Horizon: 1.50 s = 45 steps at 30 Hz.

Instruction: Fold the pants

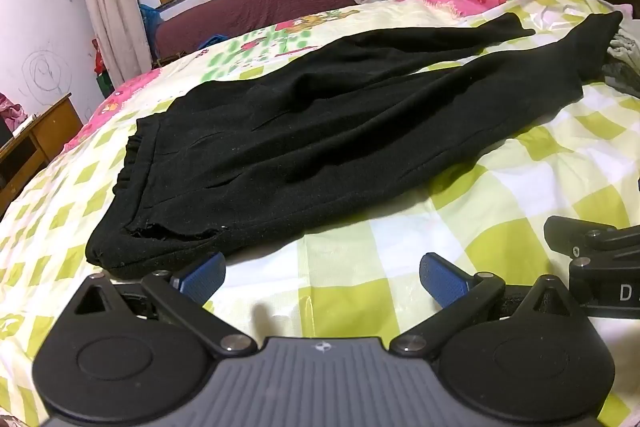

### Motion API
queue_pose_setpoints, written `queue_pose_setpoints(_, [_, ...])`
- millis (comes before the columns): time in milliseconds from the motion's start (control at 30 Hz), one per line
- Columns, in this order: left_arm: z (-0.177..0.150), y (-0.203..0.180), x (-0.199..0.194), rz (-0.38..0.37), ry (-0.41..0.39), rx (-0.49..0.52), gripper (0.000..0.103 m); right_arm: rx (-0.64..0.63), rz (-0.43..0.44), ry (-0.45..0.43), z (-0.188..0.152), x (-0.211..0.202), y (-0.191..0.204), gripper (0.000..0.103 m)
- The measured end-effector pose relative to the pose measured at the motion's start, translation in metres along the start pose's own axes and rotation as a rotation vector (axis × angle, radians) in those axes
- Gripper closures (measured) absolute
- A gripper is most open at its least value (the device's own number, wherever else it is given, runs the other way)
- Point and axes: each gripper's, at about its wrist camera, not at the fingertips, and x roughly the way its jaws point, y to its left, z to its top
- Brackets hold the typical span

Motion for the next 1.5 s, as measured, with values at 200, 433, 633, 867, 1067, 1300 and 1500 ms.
queue_pose_setpoints(200, [0.000,0.000,0.000,0.000,0.000,0.000,0.000,0.002,0.002,0.004,-0.004,0.001,-0.003,0.001])
queue_pose_setpoints(433, [0.006,0.012,-0.001,-0.004,-0.021,-0.014,0.000,-0.036,0.010,-0.040,0.002,-0.002,0.002,0.002])
queue_pose_setpoints(633, [0.012,0.047,0.001,0.091,-0.076,-0.022,0.000,-0.221,0.015,-0.175,0.016,0.003,0.030,0.002])
queue_pose_setpoints(867, [-0.001,0.122,0.029,0.158,-0.007,-0.140,0.000,-0.318,0.192,-0.220,0.036,0.015,0.091,0.004])
queue_pose_setpoints(1067, [-0.016,0.160,0.051,0.156,0.055,-0.169,0.000,-0.526,0.273,-0.163,0.027,0.034,0.143,0.012])
queue_pose_setpoints(1300, [-0.017,0.168,0.066,0.055,0.083,-0.260,0.006,-0.650,0.321,-0.116,0.017,0.051,0.184,0.048])
queue_pose_setpoints(1500, [-0.018,0.185,0.057,0.032,0.052,-0.310,0.043,-0.705,0.340,-0.057,0.015,0.054,0.204,0.084])
